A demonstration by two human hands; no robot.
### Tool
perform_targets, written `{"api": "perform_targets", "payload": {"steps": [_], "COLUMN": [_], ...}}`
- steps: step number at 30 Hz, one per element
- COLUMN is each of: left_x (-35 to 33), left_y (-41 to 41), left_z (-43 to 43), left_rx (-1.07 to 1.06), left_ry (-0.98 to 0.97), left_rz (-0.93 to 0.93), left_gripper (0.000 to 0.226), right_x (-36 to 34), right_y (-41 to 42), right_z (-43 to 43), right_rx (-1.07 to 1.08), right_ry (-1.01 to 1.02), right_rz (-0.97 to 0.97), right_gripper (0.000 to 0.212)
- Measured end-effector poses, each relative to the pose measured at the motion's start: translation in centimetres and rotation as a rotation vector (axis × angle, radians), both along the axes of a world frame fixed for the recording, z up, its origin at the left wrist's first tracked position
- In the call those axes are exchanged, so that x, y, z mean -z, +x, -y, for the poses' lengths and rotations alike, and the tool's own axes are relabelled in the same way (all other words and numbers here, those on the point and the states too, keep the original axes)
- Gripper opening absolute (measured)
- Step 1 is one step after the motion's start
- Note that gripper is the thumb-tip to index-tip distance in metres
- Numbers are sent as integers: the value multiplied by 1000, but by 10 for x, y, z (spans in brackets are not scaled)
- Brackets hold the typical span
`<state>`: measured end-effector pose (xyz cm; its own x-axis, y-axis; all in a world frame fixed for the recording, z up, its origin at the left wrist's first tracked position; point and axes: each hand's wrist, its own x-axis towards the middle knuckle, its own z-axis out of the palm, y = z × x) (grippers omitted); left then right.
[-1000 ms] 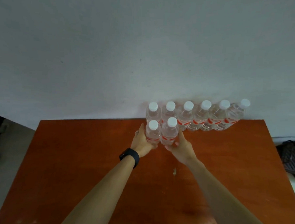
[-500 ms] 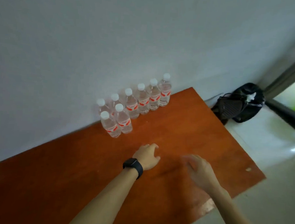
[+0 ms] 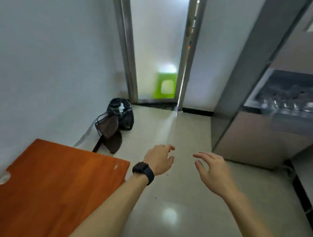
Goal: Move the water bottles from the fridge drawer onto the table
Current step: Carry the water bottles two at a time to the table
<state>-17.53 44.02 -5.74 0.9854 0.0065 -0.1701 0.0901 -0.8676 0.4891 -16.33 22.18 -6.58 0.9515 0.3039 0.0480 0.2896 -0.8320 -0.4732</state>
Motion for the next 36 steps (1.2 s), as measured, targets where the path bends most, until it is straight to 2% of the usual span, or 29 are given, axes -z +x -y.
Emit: {"api": "perform_targets", "payload": {"steps": [4, 9, 13, 17, 20, 26, 30, 36], "left_x": [-22, -50, -57, -62, -64, -53, -37, 5], "left_y": [68, 149, 221, 301, 355, 463, 502, 567], "left_z": [126, 243, 313, 371, 407, 489, 534, 608], "left_rx": [187, 359, 438, 493, 523, 588, 589, 475], "left_ry": [-4, -3, -23, -38, -56, -97, -196, -329], "left_rz": [59, 155, 197, 208, 208, 109, 1, -182], "left_gripper": [41, 41, 40, 40, 40, 41, 38, 39], "right_x": [-27, -49, -51, -57, -63, -63, -48, -9], "right_y": [32, 78, 132, 199, 243, 328, 365, 448], "right_z": [124, 242, 314, 371, 404, 482, 520, 591], "right_rx": [183, 359, 432, 493, 537, 631, 667, 660], "right_ry": [68, 44, 54, 63, 103, 117, 162, 191], "right_rz": [112, 159, 179, 182, 157, 85, 26, -84], "right_gripper": [23, 30, 42, 31, 31, 35, 36, 41]}}
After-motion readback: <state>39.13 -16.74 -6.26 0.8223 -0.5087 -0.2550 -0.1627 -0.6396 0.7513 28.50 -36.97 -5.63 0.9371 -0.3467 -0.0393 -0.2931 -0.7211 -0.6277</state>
